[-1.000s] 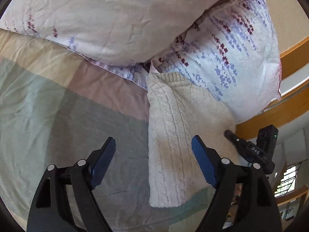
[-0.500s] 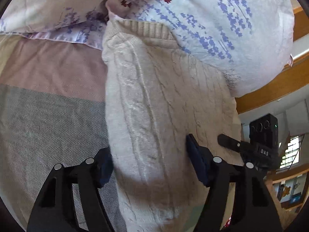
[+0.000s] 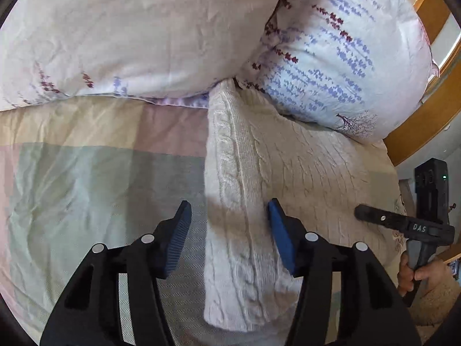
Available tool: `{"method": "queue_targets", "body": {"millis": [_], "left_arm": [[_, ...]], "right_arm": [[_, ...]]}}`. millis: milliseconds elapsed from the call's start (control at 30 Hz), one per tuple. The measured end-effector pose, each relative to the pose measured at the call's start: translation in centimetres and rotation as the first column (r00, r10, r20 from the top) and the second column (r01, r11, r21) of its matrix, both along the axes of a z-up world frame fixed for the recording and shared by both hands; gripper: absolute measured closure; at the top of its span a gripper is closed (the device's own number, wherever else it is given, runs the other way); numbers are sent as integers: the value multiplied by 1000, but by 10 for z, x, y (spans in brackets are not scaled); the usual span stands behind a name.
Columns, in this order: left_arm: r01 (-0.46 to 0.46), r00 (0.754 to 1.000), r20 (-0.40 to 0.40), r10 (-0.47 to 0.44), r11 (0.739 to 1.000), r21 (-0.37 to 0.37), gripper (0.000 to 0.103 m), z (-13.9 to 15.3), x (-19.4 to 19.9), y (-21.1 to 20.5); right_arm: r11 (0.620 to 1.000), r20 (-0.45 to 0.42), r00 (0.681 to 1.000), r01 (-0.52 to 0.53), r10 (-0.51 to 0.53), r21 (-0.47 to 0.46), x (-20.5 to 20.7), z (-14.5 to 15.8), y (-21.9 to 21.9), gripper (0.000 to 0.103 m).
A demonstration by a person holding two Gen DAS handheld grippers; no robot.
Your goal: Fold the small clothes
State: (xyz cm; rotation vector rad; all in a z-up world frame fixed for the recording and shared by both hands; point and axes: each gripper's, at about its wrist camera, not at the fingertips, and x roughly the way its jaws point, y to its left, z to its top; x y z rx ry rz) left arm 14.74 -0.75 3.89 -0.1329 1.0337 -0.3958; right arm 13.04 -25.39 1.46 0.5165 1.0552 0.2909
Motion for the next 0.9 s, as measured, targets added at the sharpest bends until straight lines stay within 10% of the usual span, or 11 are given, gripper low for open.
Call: {"method": "queue_targets", "body": {"millis": [167, 333, 467, 600, 800, 900], "left_arm": [[-19, 996, 89, 18, 1000, 14, 26, 26, -47, 33], [10, 996, 89, -14, 998, 55, 13, 25, -73, 23], [-53, 997, 65, 45, 989, 140, 1, 15, -93, 23], [-32, 999, 11, 31, 990, 139, 1, -2, -106, 22], [-13, 998, -51, 28, 964, 265, 1, -34, -108, 5], [-23, 995, -87, 53, 948, 317, 1, -45, -106, 1]], "right_arm": [[953, 215, 971, -156, 100, 260, -42, 47, 15, 42], [995, -41, 996, -72, 75, 68, -17, -6, 64, 43], [976, -75, 996, 63, -49, 206, -23, -14, 44, 54], [991, 85, 991, 98, -106, 96, -80, 30, 29, 2], [915, 9, 983, 174, -183, -363, -136, 2, 23, 2], [889, -11, 981, 173, -196, -423, -151, -18, 34, 2]]}}
